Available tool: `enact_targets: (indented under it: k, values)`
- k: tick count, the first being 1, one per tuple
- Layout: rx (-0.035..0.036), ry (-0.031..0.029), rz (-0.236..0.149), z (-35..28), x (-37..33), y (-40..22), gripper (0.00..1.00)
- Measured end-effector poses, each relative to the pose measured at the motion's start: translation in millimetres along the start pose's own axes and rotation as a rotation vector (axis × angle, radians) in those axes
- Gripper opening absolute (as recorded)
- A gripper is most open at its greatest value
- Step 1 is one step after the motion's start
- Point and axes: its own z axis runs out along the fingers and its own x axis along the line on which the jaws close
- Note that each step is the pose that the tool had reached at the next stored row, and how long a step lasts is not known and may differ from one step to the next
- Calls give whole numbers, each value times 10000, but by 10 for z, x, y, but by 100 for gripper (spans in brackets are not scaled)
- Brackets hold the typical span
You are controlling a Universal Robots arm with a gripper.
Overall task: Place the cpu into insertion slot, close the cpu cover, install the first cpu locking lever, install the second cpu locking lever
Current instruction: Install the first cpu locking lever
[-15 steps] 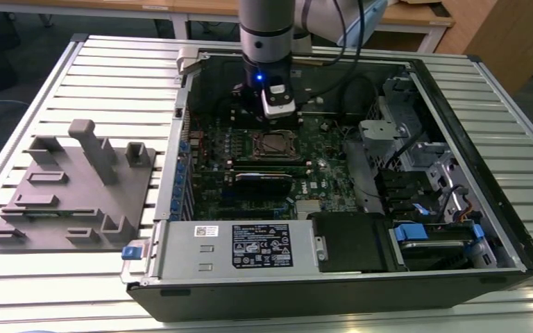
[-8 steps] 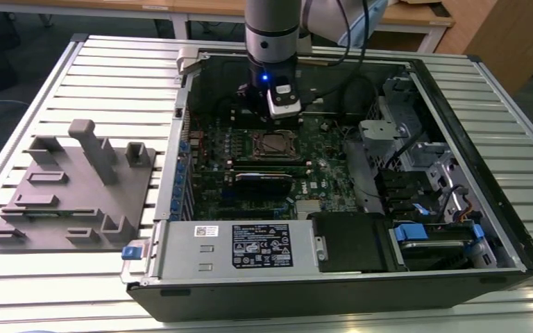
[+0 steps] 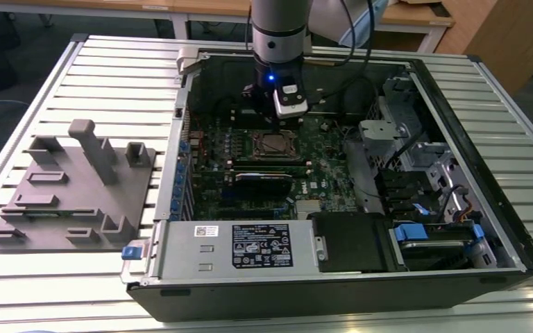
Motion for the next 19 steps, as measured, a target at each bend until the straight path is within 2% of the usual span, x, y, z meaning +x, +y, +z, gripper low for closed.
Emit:
enact_targets:
  k: [7,14,19]
  values:
    - [5,2,-62,1,0,1,11]
    - [-42,44,-709,5,1,1,11]
    - [-56,59,-934,10,-2,-8,11]
